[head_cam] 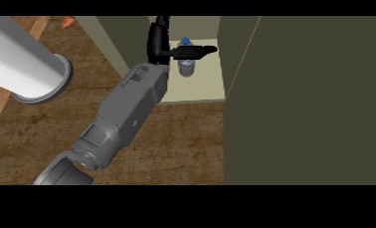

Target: Pick up the bottled water, place it into the cabinet and close the cabinet

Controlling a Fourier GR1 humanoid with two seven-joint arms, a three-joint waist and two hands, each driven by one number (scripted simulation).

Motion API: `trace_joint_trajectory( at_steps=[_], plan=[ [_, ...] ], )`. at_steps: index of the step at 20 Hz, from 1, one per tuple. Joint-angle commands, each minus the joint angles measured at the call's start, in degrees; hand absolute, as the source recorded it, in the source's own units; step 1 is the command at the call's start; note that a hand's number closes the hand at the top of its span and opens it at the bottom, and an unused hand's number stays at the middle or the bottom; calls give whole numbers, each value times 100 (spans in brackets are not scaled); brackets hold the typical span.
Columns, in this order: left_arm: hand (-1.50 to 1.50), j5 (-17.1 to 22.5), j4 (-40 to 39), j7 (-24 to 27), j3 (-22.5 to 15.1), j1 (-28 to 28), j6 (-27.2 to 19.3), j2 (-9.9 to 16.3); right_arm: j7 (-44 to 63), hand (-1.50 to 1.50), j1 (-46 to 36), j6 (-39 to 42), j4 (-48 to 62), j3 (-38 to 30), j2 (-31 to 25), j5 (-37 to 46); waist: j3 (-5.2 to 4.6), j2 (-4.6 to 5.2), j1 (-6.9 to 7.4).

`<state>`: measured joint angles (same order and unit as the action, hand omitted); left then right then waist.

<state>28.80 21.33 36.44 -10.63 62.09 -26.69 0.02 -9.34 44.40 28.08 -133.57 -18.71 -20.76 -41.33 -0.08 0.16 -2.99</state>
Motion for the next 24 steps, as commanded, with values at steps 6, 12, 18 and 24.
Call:
trace_joint_trajectory(
  at_steps=[6, 12, 18, 24],
  plan=[
    [-150, 839, 1804, -164, -1368, -1379, -232, -2, 362, -150, 419, -133, -916, -262, 63, -298, -1, -71, 103],
    [-150, 793, 3120, -331, -1985, -2486, -416, -2, 553, -150, 410, -451, -1185, -17, 257, -125, -2, -76, 290],
    [-150, 609, 4667, -244, -2758, -3762, -908, -2, 454, -150, 466, -310, -1119, -262, 243, -230, -1, -78, 275],
    [150, 472, 6100, -546, -3253, -4896, -504, 689, 492, 150, 215, -164, -874, -261, 110, -139, 2, -54, 324]
  ],
)
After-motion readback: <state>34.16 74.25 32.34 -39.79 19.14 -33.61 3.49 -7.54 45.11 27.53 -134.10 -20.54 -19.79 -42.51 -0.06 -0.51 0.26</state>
